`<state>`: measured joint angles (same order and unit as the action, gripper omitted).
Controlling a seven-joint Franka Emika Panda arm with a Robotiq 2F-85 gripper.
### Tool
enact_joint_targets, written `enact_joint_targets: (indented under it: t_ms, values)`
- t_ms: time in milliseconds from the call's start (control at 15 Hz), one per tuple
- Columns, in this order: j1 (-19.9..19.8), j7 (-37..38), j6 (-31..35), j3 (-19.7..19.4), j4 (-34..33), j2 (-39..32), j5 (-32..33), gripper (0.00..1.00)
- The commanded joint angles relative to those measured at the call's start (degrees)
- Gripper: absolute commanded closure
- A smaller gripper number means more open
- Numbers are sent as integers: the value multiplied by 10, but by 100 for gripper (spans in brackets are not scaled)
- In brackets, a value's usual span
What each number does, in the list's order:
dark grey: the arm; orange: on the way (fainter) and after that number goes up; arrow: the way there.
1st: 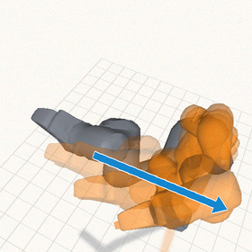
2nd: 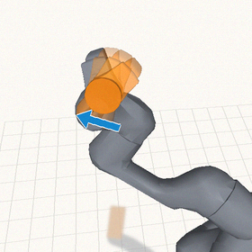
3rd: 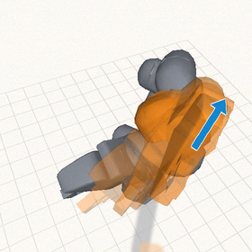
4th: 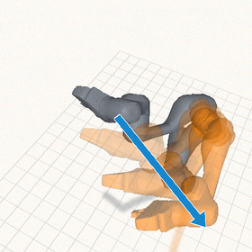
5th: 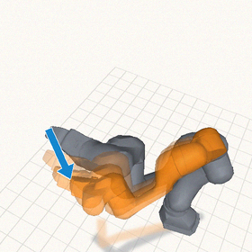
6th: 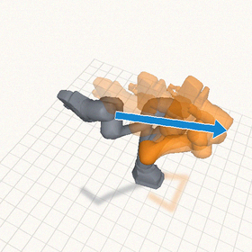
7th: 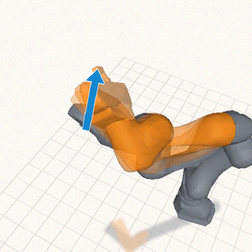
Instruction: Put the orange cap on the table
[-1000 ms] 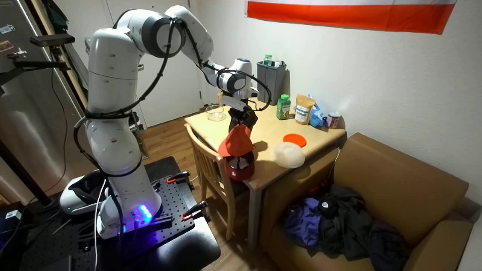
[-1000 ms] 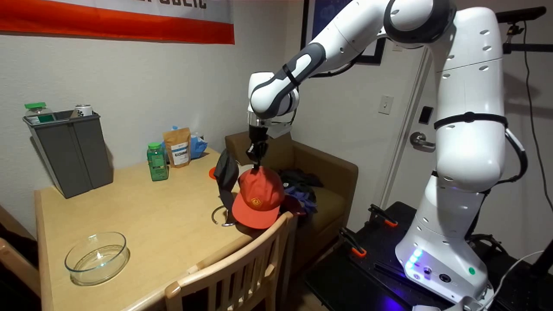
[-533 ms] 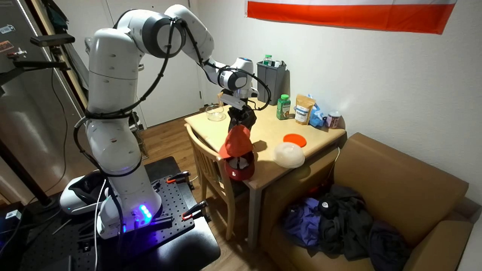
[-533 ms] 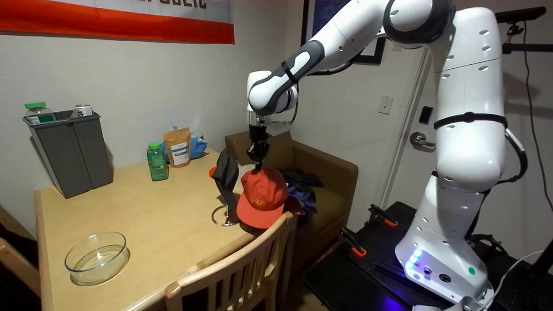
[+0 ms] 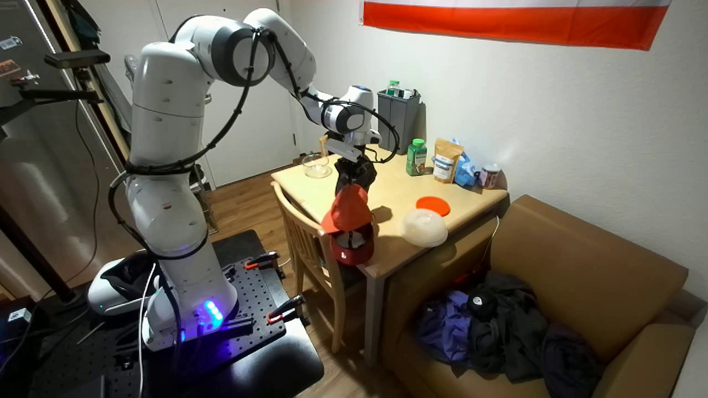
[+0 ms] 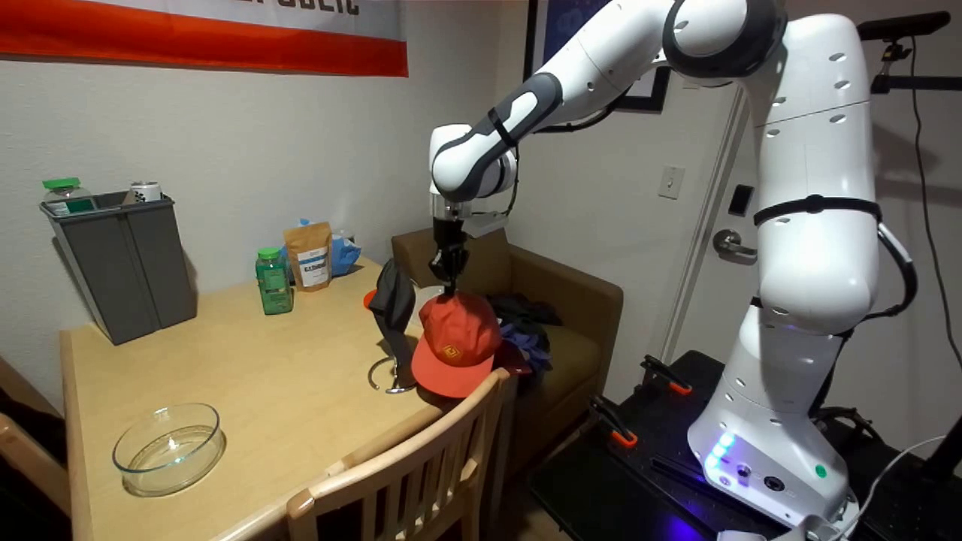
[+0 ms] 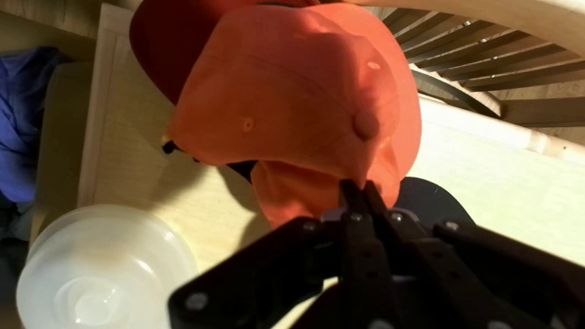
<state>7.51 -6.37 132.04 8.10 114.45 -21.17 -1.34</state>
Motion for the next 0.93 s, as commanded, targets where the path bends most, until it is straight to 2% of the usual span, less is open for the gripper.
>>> enact_joint_targets:
  t_ms: [0,533,867]
  values:
    - [-6,4,-26,-9,-43,-26,5,99]
    - [-24,4,-60,-23,-118,-106,-4,99]
    - [-26,2,-46,-24,-143,-150,1,99]
